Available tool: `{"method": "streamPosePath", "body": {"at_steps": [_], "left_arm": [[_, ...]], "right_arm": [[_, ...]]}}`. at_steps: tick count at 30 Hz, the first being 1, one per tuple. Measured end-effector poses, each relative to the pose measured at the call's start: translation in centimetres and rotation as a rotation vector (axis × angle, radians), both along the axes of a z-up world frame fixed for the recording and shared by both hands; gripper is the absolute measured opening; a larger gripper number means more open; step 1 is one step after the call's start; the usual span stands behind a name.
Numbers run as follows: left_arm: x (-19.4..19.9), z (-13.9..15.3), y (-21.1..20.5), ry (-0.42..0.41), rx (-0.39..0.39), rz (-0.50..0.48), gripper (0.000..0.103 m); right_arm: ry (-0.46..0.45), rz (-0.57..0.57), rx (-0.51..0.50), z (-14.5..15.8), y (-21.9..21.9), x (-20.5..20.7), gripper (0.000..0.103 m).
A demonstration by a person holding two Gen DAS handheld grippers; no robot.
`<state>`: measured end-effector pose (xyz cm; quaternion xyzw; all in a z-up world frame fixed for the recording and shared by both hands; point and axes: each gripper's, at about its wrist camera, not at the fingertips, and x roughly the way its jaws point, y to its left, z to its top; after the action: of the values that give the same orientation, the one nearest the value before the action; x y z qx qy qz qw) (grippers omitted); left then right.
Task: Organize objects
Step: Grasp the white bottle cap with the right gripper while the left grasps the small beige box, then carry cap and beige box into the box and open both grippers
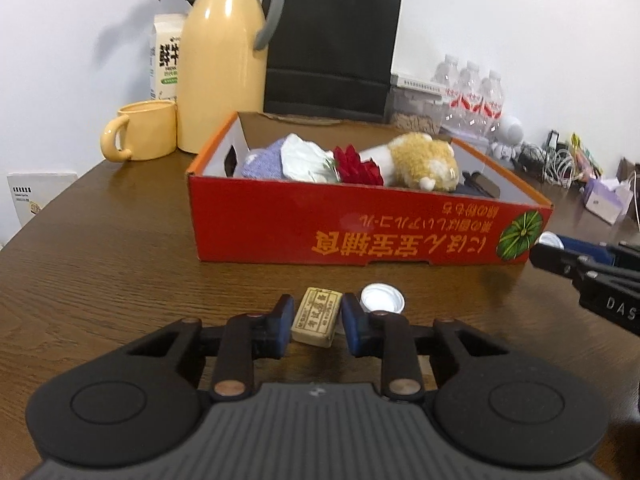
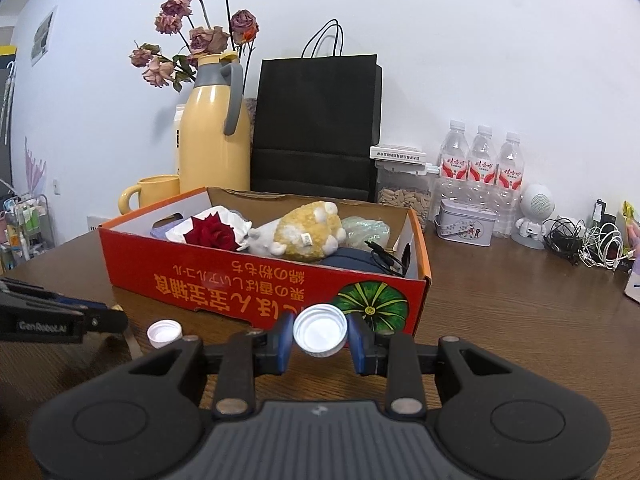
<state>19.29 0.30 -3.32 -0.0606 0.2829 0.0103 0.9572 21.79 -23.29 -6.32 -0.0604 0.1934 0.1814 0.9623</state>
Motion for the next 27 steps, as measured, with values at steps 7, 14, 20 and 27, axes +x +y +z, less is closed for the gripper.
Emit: {"method": "streamPosePath", "body": {"at_steps": [7,14,20,27], "left_arm": [[-0.9,1.1,0.5,-0.06,-0.008,0.039,0.027],[-0.3,3.6,0.2,-0.118,0.005,0.033,0.027],[1.9,6.4,-0.1,-0.189,0.03,0.028,0.027],[5.5,8.0,-0.2,-0.224,0.027,0.046,0.027]], "right_arm": [[-0.013,0.0,0.003,0.0,-0.1,-0.2,0.028],[-0.066,-0.004,0.007,1.3,0.2,-0.5,0.028],[-0.089,-0.012,0.018,3.3,0.7,1.1,0.028],[-0.103,-0.048,0.03,5.2,1.9,4.9,0.028]]}}
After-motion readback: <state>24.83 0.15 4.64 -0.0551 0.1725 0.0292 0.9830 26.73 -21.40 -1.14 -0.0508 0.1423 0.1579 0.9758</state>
